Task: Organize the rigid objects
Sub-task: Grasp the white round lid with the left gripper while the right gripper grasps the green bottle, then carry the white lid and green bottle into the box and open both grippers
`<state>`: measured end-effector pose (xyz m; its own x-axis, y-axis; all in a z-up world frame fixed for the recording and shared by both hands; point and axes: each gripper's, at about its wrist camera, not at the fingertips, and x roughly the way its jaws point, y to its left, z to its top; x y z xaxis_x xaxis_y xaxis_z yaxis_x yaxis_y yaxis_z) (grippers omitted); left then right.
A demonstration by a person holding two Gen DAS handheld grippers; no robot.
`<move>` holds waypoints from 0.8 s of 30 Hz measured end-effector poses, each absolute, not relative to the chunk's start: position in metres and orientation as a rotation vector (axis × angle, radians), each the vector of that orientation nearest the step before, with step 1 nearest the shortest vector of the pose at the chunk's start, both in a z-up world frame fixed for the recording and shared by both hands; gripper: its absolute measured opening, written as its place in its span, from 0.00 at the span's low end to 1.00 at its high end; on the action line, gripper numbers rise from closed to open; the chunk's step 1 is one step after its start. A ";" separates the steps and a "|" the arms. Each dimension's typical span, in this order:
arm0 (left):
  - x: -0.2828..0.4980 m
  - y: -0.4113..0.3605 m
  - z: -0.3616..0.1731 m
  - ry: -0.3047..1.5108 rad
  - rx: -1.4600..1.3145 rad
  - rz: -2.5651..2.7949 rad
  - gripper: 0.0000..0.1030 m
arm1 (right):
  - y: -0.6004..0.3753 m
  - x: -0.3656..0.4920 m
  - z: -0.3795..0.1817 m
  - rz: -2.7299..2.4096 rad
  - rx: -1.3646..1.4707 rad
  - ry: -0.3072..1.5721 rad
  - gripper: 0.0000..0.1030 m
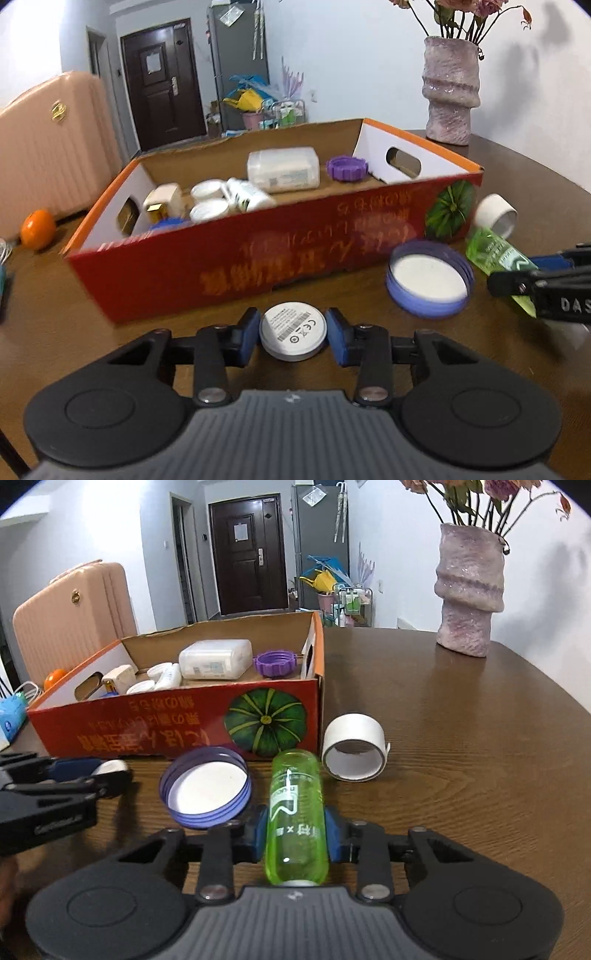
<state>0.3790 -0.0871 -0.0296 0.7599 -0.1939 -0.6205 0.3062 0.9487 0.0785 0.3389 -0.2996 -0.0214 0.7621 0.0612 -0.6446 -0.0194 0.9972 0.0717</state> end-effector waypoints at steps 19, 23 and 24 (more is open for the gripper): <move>0.196 -0.027 -0.001 0.612 0.039 -0.180 0.39 | -0.240 0.187 -0.002 0.244 0.000 0.650 0.29; 0.162 -0.016 0.012 0.566 0.010 -0.165 0.39 | -0.229 0.158 0.015 0.281 -0.008 0.588 0.29; 0.154 -0.014 0.016 0.550 0.009 -0.157 0.39 | -0.228 0.152 0.020 0.288 -0.010 0.571 0.29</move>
<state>0.1535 -0.0136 0.0157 0.8406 -0.1463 -0.5215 0.1508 0.9880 -0.0339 0.1523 -0.2277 0.0201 0.8021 0.2662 -0.5345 -0.2716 0.9598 0.0705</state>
